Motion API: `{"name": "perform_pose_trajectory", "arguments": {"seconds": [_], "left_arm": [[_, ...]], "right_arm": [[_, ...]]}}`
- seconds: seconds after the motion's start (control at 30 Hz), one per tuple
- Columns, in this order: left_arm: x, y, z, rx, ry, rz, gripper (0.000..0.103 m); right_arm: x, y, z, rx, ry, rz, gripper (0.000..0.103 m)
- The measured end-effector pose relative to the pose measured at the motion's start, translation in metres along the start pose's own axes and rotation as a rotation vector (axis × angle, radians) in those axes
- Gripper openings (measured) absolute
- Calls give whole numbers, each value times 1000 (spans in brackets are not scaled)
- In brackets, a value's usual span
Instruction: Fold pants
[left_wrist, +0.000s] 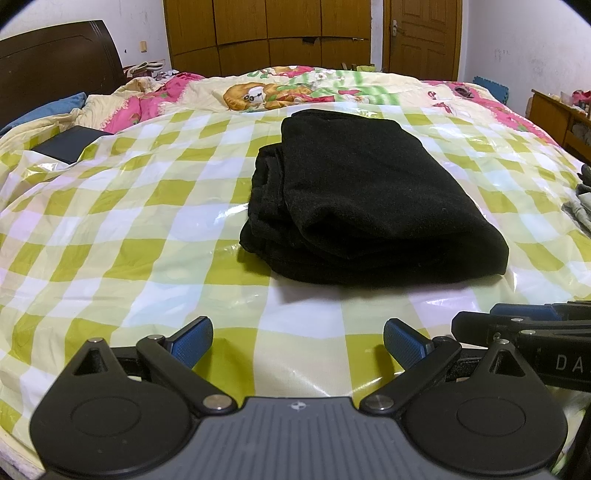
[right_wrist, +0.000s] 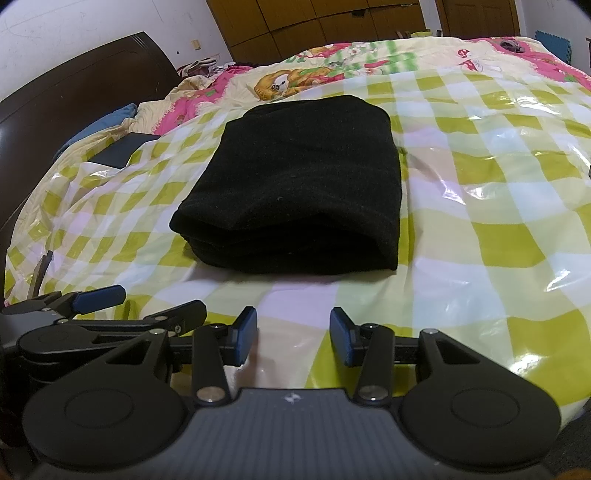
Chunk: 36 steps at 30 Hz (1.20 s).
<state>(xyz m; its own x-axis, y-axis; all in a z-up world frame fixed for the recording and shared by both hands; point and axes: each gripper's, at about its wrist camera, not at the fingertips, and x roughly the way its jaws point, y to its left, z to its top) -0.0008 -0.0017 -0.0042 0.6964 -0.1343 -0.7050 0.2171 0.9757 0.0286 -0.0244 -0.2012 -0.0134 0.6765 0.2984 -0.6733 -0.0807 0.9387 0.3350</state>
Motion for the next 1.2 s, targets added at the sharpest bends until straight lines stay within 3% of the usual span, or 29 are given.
{"name": "perform_pose_trajectory", "arguments": {"seconds": [1.2], "left_arm": [[2, 1, -1, -1, 6, -2, 103]], "right_arm": [[-1, 0, 0, -5, 1, -4, 46]]}}
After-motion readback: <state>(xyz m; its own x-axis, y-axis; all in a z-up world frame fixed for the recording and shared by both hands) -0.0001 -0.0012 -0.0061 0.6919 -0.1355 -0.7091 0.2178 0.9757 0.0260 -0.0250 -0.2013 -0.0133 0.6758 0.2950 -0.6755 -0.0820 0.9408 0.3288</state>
